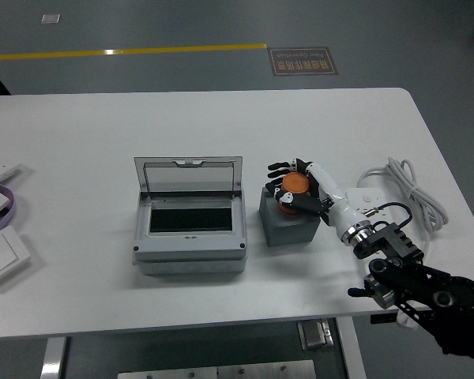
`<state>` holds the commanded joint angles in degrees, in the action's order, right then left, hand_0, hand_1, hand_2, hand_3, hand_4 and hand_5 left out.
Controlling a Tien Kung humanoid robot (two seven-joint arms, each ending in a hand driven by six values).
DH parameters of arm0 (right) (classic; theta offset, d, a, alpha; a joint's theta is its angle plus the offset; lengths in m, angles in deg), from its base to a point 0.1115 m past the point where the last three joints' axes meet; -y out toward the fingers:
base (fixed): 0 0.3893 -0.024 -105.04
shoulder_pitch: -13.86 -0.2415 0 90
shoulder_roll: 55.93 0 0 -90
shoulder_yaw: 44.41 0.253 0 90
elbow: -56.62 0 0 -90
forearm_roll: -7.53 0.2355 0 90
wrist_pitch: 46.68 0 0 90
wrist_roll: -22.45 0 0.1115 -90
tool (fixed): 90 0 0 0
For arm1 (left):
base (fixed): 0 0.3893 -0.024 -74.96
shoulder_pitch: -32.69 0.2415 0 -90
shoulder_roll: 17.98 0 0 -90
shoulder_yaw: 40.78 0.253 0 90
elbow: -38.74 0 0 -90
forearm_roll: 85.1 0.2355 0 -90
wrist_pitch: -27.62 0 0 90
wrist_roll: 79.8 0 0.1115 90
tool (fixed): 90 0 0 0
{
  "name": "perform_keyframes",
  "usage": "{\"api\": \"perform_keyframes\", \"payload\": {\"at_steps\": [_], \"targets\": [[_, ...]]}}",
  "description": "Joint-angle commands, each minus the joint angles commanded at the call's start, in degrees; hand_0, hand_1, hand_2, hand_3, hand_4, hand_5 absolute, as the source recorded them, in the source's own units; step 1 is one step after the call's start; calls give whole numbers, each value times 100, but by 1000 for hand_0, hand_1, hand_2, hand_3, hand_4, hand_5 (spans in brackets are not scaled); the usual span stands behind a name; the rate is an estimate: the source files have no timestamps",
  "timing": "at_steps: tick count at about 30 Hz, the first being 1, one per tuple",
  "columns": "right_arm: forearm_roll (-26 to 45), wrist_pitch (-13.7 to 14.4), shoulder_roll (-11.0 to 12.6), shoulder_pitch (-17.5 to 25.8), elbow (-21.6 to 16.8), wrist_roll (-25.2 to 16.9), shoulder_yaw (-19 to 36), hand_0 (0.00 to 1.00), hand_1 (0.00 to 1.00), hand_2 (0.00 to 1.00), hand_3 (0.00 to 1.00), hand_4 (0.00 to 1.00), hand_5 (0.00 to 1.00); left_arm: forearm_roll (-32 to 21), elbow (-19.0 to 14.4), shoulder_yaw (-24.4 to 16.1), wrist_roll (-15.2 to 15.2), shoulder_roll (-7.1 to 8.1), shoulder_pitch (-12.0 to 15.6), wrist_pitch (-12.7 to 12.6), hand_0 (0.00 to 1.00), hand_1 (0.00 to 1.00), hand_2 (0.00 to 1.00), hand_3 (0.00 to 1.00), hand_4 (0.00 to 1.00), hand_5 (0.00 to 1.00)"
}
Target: Pick up the cylinder from the cube,place it in the box,flap close box
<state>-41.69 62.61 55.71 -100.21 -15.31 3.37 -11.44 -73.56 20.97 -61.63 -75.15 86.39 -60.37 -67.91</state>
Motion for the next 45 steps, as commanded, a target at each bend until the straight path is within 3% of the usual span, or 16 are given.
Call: {"api": "perform_keyframes", "payload": {"at_steps": [16,17,22,23,28,29,34,35,40,41,45], "targets": [[19,-22,-10,-9,18,17,-20,595,603,591,613,710,203,3,5,-6,-7,-10,-6,-6,609,634,612,619,721,196],[16,-32,-12,-7,19,23,-17,592,608,599,635,484,90,0,6,-3,-7,-10,-5,-7,609,634,612,619,721,196],[-4,-76,-17,-5,20,55,-13,592,608,599,635,484,90,-3,8,-2,-9,-8,-9,-8,609,634,612,619,721,196],[-7,-80,-17,-6,19,59,-13,671,629,583,607,379,2,-5,9,-1,-9,-7,-9,-8,609,633,612,619,720,195],[-25,-83,-18,-14,9,89,-19,671,629,583,607,379,2,-13,10,8,-10,-6,-9,-10,609,633,612,619,720,195],[-28,-77,-19,-16,6,92,-20,674,598,545,541,159,2,-15,11,9,-10,-6,-8,-10,609,633,612,619,720,195],[-51,-37,-25,-29,-4,125,-26,674,598,545,541,159,2,-21,12,17,-11,-8,-7,-10,609,633,612,619,720,195],[-57,-25,-27,-31,-6,129,-26,614,554,503,450,3,2,-23,12,18,-12,-8,-6,-10,609,633,612,619,721,195],[-70,53,-33,-62,-2,115,-36,614,554,503,450,3,2,-34,14,29,-12,-12,-3,-11,609,633,612,619,721,195],[-73,72,-35,-76,4,108,-38,474,423,412,315,97,2,-37,14,33,-12,-12,-1,-11,608,633,612,619,721,194],[-76,136,-48,-120,9,74,-22,474,423,412,315,97,2,-43,15,35,-11,-13,0,-12,608,633,612,619,721,194]]}}
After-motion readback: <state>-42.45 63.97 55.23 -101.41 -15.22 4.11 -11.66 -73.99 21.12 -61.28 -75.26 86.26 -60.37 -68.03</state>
